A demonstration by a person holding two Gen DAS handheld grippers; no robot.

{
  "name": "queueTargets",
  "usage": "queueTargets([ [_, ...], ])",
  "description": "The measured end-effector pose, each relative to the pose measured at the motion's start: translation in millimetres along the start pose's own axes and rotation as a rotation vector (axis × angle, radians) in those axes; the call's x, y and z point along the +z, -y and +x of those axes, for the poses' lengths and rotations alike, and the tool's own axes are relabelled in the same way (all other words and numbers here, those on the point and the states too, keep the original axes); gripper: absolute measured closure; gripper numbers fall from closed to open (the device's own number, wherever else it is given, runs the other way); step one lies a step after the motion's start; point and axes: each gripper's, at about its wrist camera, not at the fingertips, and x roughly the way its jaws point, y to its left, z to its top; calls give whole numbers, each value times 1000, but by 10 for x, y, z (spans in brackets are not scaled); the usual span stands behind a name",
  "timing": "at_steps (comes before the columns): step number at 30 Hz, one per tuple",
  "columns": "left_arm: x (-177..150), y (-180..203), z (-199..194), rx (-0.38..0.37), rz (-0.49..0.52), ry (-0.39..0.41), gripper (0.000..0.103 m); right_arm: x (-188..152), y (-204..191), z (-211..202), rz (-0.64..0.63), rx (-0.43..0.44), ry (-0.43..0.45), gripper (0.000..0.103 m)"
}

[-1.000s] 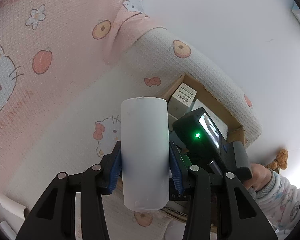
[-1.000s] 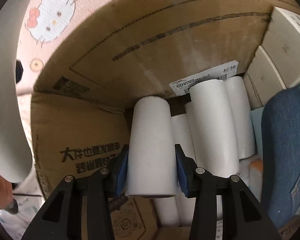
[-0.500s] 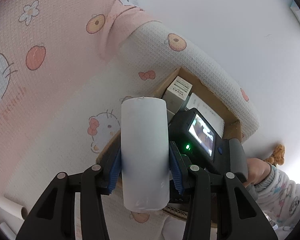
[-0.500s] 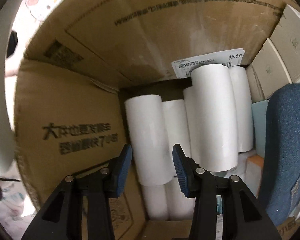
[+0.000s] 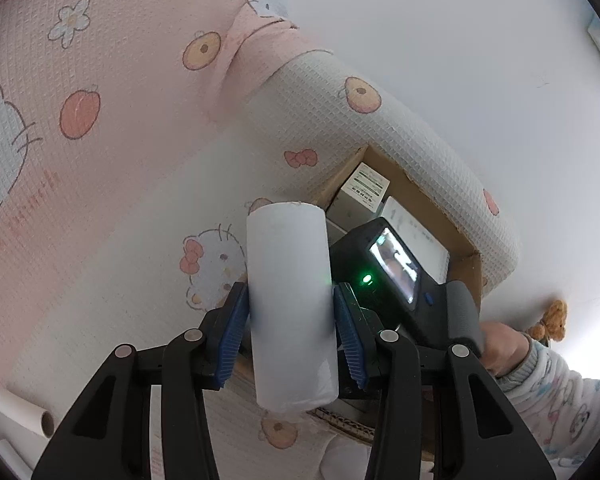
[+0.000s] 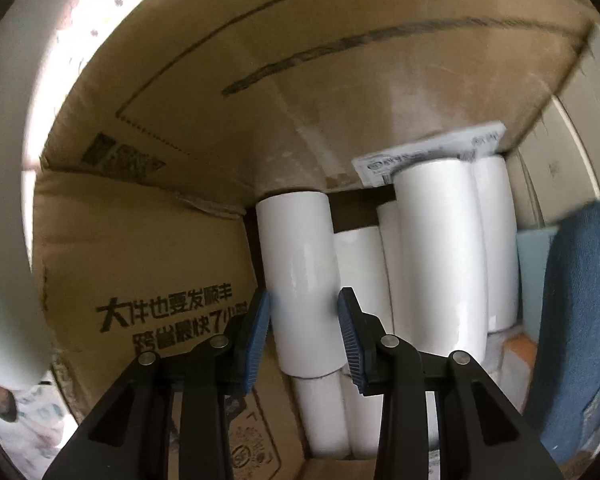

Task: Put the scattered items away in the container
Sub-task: 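Lower the right tube into the box and open the right gripper while left lowers its tube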

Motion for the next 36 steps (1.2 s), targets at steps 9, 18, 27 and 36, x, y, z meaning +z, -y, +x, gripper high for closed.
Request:
queueTargets([
  [9,19,172,135,59,22,-44,58,-323,130,-586,0,9,143,70],
  [18,31,266,252,86,-3,-82,59,-643,238,-820,-30,2,192,70],
  [27,0,435,411,102,13,-134,59,-988,226,-1103,-123,-121,277,70],
  [36,-109,569,801,146,37,-245,59,-441,553,-879,-138,-198,316,81],
])
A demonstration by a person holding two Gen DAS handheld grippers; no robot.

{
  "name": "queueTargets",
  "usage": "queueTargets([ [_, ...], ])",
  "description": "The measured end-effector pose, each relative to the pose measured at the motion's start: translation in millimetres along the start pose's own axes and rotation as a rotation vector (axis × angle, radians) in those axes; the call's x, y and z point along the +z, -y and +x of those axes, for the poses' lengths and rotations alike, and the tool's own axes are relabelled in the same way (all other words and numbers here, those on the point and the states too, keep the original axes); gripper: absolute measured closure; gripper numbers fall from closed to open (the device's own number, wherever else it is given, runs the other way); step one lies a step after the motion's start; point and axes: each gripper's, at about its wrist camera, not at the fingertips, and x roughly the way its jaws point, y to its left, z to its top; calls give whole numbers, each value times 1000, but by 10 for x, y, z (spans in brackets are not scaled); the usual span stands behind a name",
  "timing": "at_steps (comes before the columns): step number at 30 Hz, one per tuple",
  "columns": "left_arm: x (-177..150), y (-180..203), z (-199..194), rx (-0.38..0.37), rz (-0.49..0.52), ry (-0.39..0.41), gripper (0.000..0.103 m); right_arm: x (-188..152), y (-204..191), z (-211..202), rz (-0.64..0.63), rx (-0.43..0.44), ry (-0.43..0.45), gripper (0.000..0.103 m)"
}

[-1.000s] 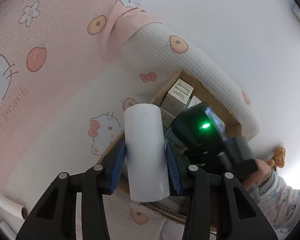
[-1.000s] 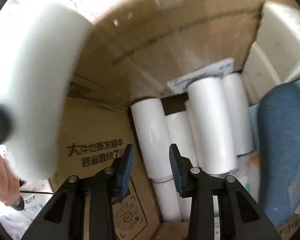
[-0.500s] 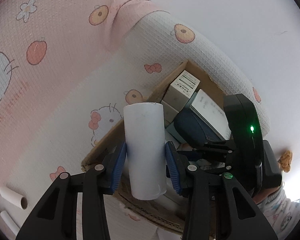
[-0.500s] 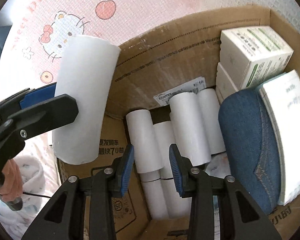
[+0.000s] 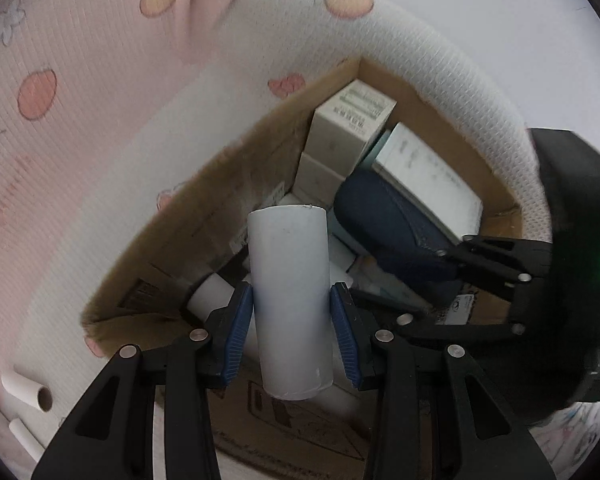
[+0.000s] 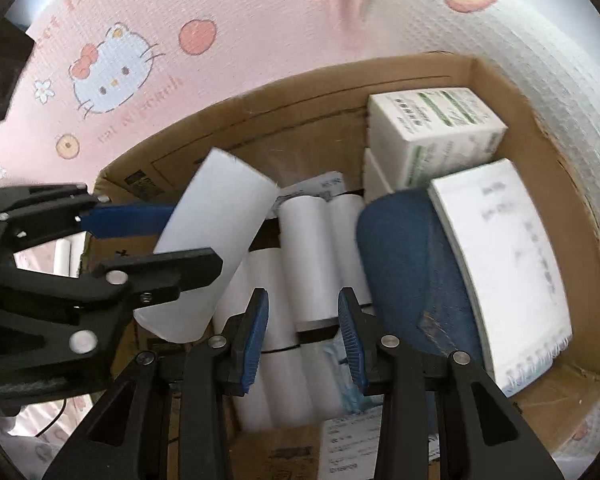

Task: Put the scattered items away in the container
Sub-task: 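Lower the right tube into the box and open the right gripper while left lowers its tube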

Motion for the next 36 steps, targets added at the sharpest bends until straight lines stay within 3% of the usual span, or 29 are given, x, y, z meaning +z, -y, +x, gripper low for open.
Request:
queueTargets([
  [2,1,-7,68,0,-13,-21,59,109,69,71,12,7,28,89],
  [4,24,-40,144,-9,-33,-49,59,191,-174,197,23,-7,39,90],
  [13,133,-35,387,26,-97,-117,59,189,-179,257,-2,-8,49,90],
  [20,171,-175,442,13,-331,-109,59,138,-91,252,9,-19,28,89],
  [28,194,-270,569,5,-534,-170,59,115,-120,228,-6,-16,28,89],
  [33,195,-269,639,-2,-540,-226,59,112,-145,233,-16,-13,23,89],
  [36,220,-376,592,-42,-594,-244,58,110,-148,227,-18,-10,16,89],
])
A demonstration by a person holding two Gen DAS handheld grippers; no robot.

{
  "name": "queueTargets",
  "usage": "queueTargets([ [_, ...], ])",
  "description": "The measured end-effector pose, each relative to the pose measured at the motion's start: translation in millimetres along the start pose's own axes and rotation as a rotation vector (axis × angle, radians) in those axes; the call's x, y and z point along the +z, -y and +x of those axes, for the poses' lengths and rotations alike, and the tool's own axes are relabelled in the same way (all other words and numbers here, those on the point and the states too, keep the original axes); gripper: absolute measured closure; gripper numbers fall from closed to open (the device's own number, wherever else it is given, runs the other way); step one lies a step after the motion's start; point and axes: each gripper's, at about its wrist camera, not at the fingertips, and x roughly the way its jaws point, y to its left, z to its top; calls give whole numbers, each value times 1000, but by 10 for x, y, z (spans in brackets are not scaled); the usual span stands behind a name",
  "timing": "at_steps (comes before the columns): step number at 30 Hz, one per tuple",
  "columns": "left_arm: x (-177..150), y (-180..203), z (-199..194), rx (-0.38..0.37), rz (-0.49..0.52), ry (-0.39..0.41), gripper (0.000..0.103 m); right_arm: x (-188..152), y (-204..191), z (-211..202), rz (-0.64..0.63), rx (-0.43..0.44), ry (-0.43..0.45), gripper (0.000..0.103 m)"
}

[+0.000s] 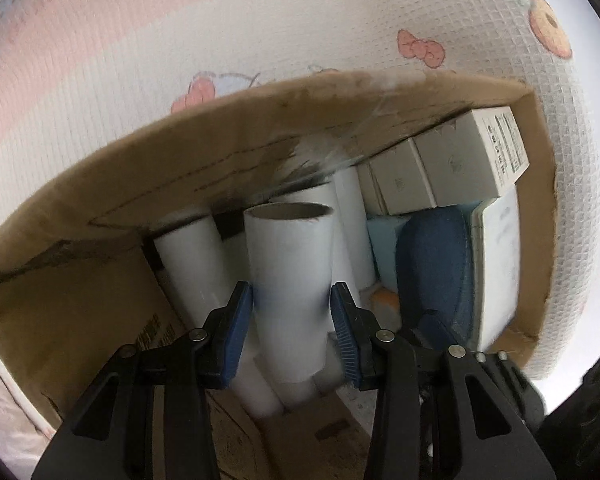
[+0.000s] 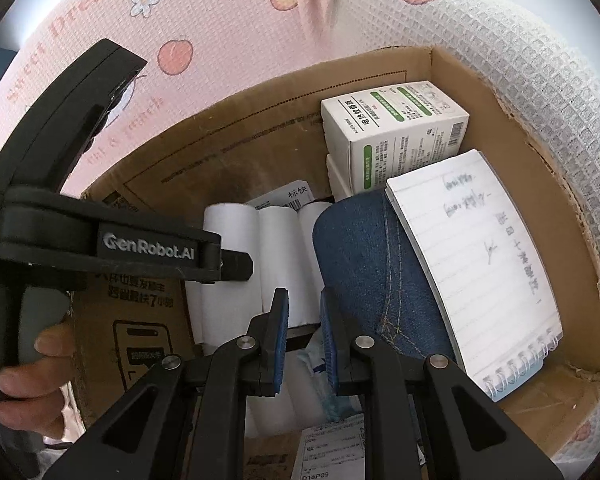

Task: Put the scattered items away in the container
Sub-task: 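Lower the right tube into the box and open the right gripper while left lowers its tube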

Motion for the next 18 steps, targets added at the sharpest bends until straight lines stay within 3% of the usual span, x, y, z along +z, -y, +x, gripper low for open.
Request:
queueTargets([
  [4,-1,-85,-147,-43,-52,33,56,-10,-23,-17,-15,-7,-6,89],
  [8,-66,-122,-275,-35,-10,59,56,-16,-48,-1,-19,-5,-23,89],
  [11,-87,-149,-369,-21,37,124,58,-43,-58,-40,-11,17,-38,89],
  [15,-29,-99,-339,9,97,167,93,-48,-107,-60,-16,28,-39,89],
  [18,-24,-136,-307,-2,119,145,97,-27,-141,-87,-29,34,-44,89],
])
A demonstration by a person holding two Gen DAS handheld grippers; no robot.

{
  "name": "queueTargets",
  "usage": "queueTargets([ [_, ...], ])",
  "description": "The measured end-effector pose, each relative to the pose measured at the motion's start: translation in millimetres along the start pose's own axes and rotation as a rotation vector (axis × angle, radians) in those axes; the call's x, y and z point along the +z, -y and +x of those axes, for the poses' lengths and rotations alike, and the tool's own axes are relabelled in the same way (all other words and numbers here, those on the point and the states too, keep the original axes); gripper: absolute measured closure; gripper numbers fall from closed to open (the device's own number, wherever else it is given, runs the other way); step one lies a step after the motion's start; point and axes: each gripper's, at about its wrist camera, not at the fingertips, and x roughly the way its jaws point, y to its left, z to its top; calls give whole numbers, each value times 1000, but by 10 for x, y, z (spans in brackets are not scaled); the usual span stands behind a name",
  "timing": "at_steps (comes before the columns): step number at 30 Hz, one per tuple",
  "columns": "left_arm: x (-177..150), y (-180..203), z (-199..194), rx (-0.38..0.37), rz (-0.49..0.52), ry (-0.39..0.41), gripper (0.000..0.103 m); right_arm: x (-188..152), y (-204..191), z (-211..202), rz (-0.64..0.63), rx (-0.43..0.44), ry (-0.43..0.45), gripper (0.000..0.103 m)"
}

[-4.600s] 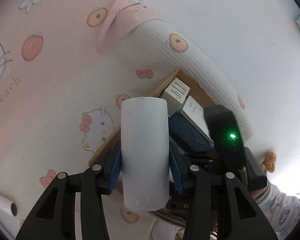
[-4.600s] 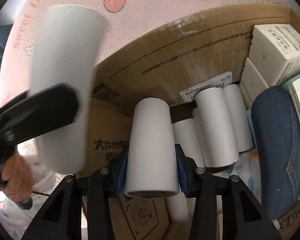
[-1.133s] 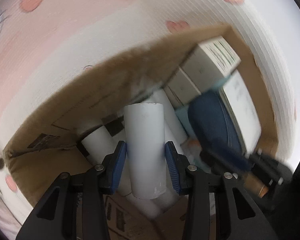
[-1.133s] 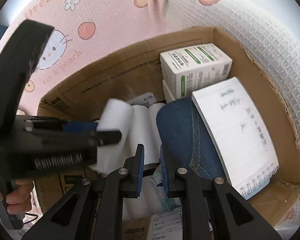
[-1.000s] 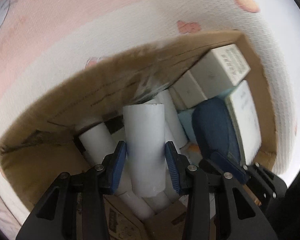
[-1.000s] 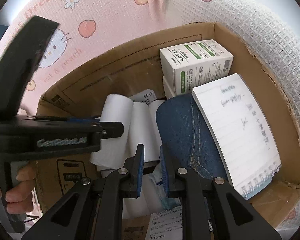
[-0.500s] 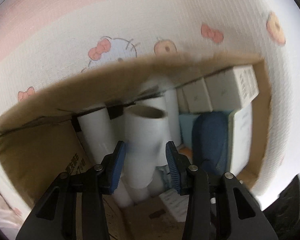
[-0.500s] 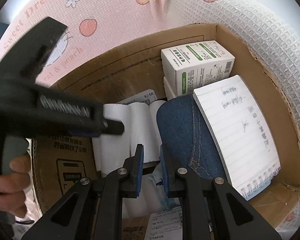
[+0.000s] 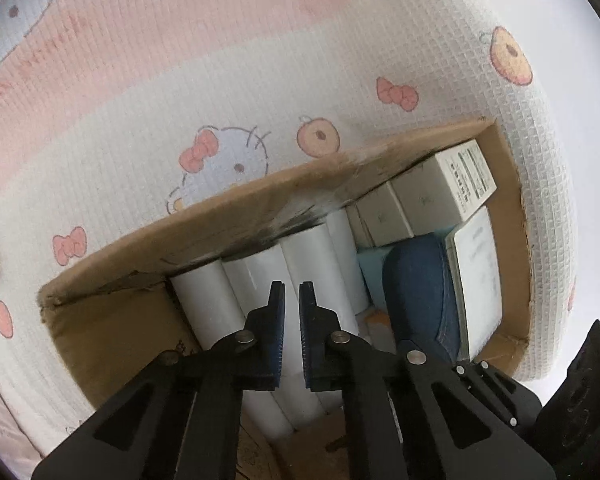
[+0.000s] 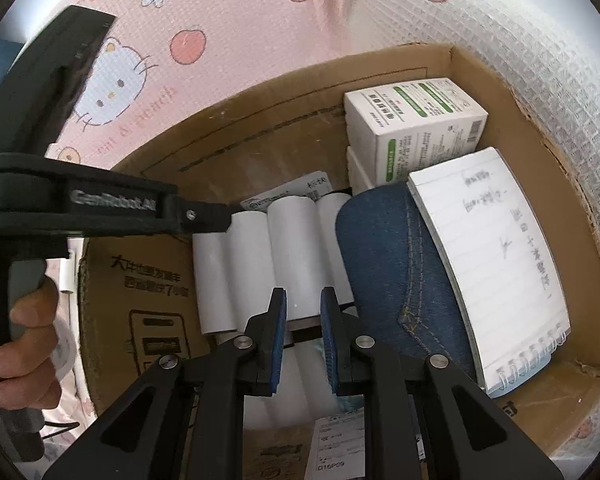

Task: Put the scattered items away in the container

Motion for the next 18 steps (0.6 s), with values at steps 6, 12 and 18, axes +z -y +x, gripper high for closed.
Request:
queueTargets([
  [6,-14,98,36,9,141,21,98,10,-23,178,59,123,-104,89],
  [12,-52,225,36,-11,299,16,98,-20,-125,344,26,99,-238,89],
  [18,-69,248,-112,8,385,75,98,-2,-235,577,43,103,-328,89],
])
